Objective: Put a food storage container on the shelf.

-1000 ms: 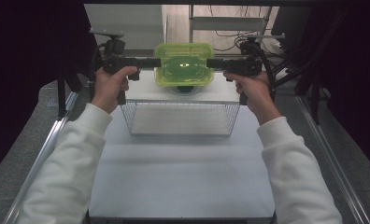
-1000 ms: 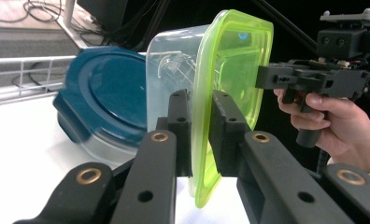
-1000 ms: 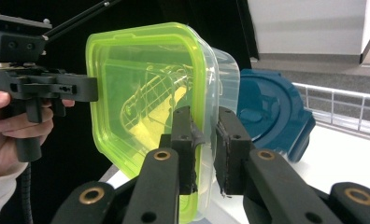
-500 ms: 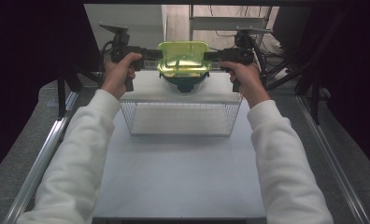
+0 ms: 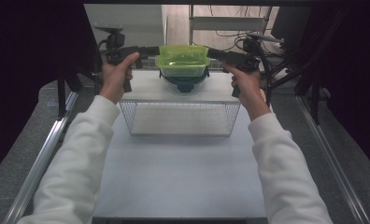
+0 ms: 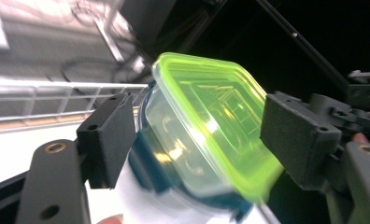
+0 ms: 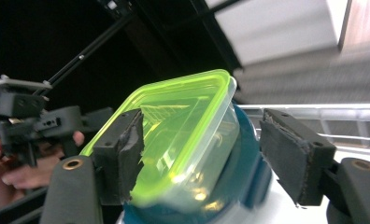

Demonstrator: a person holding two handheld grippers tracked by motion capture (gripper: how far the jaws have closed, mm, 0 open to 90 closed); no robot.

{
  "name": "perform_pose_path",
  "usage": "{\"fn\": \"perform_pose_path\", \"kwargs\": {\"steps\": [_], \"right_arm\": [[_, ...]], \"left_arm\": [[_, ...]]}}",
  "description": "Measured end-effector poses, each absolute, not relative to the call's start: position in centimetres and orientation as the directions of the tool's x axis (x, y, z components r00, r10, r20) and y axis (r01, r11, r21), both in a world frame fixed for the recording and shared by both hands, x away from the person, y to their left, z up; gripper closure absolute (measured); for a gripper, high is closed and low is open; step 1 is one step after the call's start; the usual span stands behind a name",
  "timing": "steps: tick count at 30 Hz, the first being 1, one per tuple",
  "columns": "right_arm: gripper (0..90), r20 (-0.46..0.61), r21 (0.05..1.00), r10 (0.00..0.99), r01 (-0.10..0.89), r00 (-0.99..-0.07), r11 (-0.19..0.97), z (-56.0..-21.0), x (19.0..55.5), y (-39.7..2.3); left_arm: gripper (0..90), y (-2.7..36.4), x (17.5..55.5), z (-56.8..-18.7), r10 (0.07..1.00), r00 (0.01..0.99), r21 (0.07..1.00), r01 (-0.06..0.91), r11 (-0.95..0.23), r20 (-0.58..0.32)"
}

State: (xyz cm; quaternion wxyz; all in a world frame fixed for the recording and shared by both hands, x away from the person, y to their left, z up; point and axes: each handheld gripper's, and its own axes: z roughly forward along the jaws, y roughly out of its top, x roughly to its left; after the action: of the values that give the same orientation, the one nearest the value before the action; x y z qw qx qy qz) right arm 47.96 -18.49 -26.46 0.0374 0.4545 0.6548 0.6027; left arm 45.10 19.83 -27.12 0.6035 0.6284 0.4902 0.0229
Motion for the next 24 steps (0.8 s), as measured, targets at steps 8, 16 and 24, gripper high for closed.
{"fn": "perform_pose_path", "kwargs": {"steps": [8, 16, 24], "right_arm": [[29.5, 0.273, 0.908, 0.642, 0.413, -0.716, 0.075, -29.8, 39.8, -22.7], [30.4, 0.235, 0.883, 0.661, 0.441, -0.713, 0.163, -36.8, 34.3, -25.8], [29.4, 0.232, 0.844, 0.692, 0.495, -0.683, 0.206, -41.2, 33.2, -27.0]], "left_arm": [[23.0, 20.8, 35.9, -31.4, 0.694, 0.599, 0.86, 0.508, 0.058, -0.4], [23.7, 20.5, 29.1, -39.1, 0.722, 0.594, 0.839, 0.543, -0.034, -0.355], [23.1, 19.5, 28.3, -42.7, 0.747, 0.573, 0.792, 0.602, -0.103, -0.338]]}}
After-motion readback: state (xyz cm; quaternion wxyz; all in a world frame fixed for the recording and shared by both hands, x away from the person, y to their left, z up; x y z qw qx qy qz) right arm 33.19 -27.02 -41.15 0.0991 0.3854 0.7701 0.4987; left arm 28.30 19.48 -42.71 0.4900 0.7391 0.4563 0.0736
